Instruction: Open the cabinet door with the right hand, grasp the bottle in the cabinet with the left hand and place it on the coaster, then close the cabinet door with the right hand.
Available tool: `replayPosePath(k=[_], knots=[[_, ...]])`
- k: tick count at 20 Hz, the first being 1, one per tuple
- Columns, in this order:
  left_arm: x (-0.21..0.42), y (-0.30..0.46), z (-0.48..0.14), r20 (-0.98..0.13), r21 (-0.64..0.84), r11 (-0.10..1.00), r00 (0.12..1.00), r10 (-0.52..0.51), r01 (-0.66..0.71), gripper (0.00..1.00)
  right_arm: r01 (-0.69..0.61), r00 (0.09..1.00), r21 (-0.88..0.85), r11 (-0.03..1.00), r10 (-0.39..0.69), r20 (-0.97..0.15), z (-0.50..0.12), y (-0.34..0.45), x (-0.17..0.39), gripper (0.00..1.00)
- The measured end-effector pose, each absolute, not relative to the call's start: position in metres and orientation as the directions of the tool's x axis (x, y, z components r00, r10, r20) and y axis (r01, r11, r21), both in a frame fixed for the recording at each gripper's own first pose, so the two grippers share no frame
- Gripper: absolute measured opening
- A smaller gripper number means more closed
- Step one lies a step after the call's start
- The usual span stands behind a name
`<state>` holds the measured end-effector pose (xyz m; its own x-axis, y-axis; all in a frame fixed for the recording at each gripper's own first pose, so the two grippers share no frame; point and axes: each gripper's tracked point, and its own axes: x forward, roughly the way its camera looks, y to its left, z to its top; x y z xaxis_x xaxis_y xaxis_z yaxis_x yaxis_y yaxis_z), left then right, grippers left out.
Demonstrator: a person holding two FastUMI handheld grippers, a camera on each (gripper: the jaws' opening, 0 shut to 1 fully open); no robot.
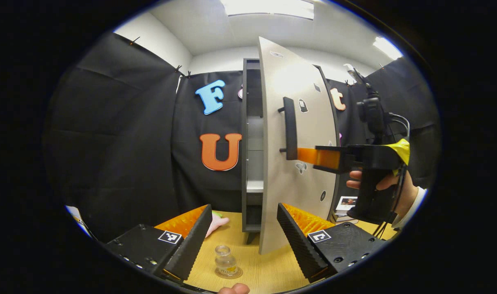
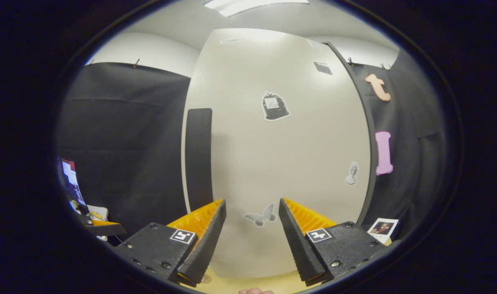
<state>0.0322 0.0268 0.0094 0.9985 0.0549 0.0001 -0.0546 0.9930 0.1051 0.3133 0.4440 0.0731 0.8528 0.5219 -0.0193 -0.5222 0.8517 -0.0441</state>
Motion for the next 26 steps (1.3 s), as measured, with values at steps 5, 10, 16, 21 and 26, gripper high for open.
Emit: replayPosePath(k=[5, 10, 16, 21, 26], knots=[[0.031, 0.025, 0.013, 0.014, 0.105, 0.993, 0.998, 0.057, -0.058, 0.96, -0.496, 0.868, -0.057, 0.867, 0.496, -0.013, 0.07, 0.445, 0.313, 0.85], [0.034, 0.016, 0.009, 0.023, 0.122, 0.992, 1.0, 0.015, -0.018, 0.96, -0.437, 0.898, -0.062, 0.897, 0.439, 0.026, 0.08, 0.4, 0.275, 0.86], [0.034, -0.004, 0.006, 0.028, 0.099, 0.995, 0.999, -0.028, 0.025, 0.96, -0.317, 0.943, -0.085, 0.945, 0.323, 0.074, 0.09, 0.319, 0.219, 0.86], [0.032, -0.017, 0.005, 0.032, 0.103, 0.993, 0.998, -0.062, 0.058, 0.96, -0.239, 0.97, -0.028, 0.971, 0.239, 0.037, 0.067, 0.265, 0.187, 0.87], [0.027, -0.025, -0.002, 0.031, 0.091, 0.993, 0.997, -0.077, 0.074, 0.96, -0.141, 0.99, 0.041, 0.989, 0.142, -0.024, 0.038, 0.219, 0.17, 0.87]])
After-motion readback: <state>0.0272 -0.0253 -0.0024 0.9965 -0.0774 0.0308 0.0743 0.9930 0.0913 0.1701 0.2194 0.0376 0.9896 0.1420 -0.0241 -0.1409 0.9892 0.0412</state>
